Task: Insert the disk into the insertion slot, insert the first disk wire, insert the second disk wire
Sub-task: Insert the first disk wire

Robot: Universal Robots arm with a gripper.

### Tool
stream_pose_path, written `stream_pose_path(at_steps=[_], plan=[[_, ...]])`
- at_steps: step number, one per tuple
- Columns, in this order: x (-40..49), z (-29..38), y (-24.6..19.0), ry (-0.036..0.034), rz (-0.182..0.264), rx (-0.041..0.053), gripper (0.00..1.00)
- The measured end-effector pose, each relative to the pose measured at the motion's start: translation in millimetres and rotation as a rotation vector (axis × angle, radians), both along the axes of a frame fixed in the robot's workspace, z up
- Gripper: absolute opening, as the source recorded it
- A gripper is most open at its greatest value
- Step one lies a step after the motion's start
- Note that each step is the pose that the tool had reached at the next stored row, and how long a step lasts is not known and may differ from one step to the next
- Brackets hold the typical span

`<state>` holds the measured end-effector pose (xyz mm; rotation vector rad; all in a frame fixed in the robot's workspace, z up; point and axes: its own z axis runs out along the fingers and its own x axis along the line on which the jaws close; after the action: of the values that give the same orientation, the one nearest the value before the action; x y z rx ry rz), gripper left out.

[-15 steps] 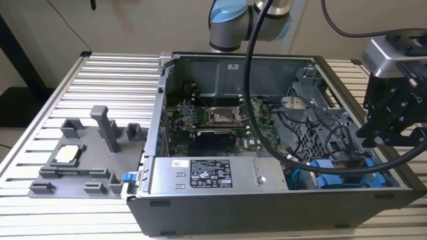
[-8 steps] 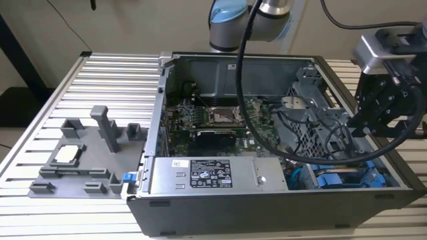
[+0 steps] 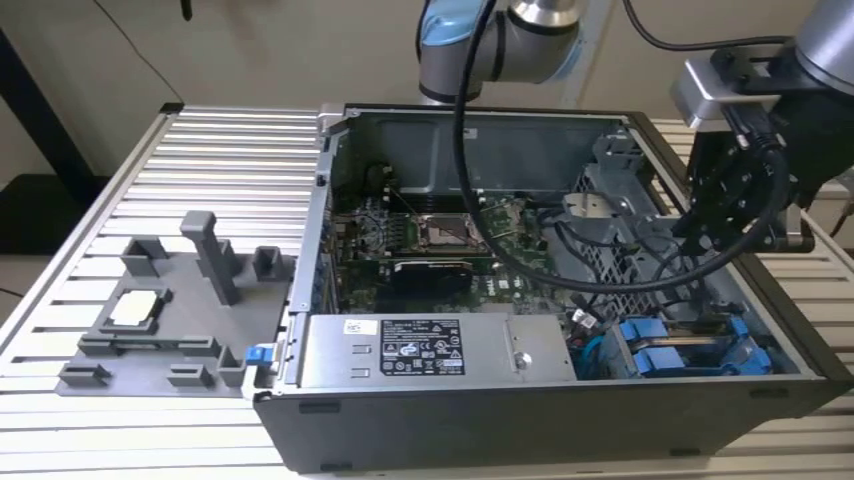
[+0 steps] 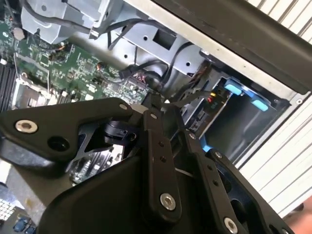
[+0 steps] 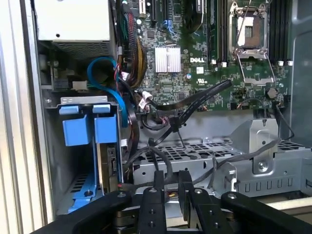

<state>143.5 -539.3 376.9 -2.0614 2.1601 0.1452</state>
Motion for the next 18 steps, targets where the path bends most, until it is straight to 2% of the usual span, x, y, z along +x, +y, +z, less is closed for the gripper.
stream_pose_path(at_steps=[2, 3, 4, 9, 12, 18], plan=[[-5.5, -1.0, 4.3, -0.0004, 0.0, 0.0002, 0.27], [-9.8, -1.1, 4.8, -0.0007, 0.0, 0.0, 0.27], [-13.9, -1.4, 4.8, -0.0008, 0.0, 0.0001, 0.27], [-19.2, -4.3, 4.8, -0.0008, 0.026, 0.0, 0.27], [-22.7, -5.6, 4.7, -0.0009, 0.05, 0.0053, 0.27], [-34.7, -5.7, 0.8, -0.0012, 0.068, 0.0163, 0.27]])
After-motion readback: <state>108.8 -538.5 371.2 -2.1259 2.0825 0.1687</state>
